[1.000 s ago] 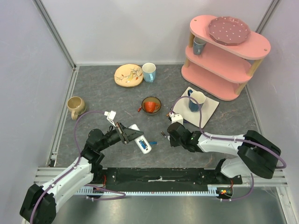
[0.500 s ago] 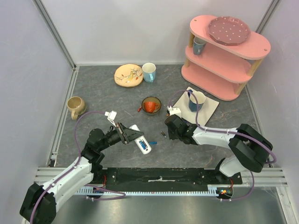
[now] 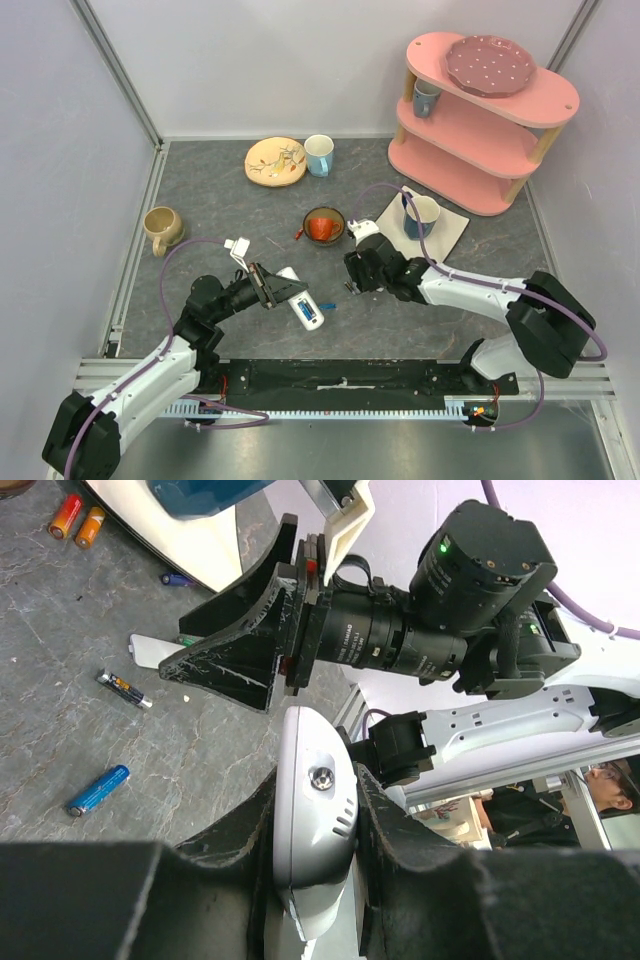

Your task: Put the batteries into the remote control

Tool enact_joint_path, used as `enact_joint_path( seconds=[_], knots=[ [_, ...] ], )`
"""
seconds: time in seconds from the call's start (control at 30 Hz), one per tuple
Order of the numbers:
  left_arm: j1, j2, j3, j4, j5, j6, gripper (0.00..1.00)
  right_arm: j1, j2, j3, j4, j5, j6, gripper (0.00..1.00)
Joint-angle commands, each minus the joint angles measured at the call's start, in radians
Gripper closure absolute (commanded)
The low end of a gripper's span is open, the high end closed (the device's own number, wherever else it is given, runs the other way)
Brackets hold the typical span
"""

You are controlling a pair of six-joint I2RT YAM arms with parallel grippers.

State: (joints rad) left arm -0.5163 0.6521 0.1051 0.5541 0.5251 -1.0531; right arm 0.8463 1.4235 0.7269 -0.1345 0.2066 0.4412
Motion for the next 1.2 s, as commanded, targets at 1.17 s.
enact_joint_path(
  seconds=[1.17],
  knots=[
    [0.007, -0.006, 0.005, 0.053, -0.004, 0.007, 0.98, -0.099, 0.077, 0.022, -0.145, -0.171, -0.025, 0.51]
  ],
)
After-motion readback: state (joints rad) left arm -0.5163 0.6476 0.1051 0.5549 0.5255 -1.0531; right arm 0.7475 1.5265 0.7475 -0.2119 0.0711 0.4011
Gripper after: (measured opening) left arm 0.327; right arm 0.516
